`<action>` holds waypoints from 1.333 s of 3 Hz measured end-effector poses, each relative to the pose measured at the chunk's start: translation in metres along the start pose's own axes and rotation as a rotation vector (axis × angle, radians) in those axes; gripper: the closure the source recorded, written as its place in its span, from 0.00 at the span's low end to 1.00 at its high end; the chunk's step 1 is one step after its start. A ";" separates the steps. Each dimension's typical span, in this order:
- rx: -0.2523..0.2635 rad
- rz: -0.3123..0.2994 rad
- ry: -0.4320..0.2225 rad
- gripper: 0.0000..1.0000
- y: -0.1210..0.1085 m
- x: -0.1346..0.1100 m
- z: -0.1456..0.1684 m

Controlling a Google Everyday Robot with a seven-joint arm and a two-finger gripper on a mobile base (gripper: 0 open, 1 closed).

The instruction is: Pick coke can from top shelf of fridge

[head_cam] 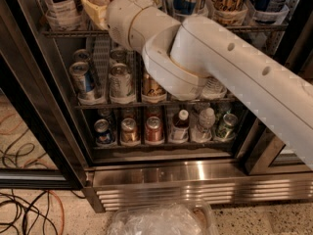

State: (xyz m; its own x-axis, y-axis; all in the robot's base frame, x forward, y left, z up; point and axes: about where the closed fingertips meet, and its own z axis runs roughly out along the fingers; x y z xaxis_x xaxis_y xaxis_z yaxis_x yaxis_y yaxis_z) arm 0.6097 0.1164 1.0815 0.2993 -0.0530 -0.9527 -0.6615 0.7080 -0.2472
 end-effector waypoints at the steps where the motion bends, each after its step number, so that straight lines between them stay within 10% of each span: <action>1: -0.009 -0.018 -0.018 1.00 0.007 -0.011 -0.007; 4: -0.022 -0.026 -0.032 1.00 0.025 -0.025 -0.032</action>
Offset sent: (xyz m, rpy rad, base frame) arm -0.0434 -0.0047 0.0252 0.0014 -0.0892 0.0206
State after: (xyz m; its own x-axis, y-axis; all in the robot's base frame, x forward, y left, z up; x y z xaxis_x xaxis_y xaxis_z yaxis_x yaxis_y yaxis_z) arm 0.5636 0.1123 1.0936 0.3378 -0.0486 -0.9400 -0.6680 0.6911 -0.2758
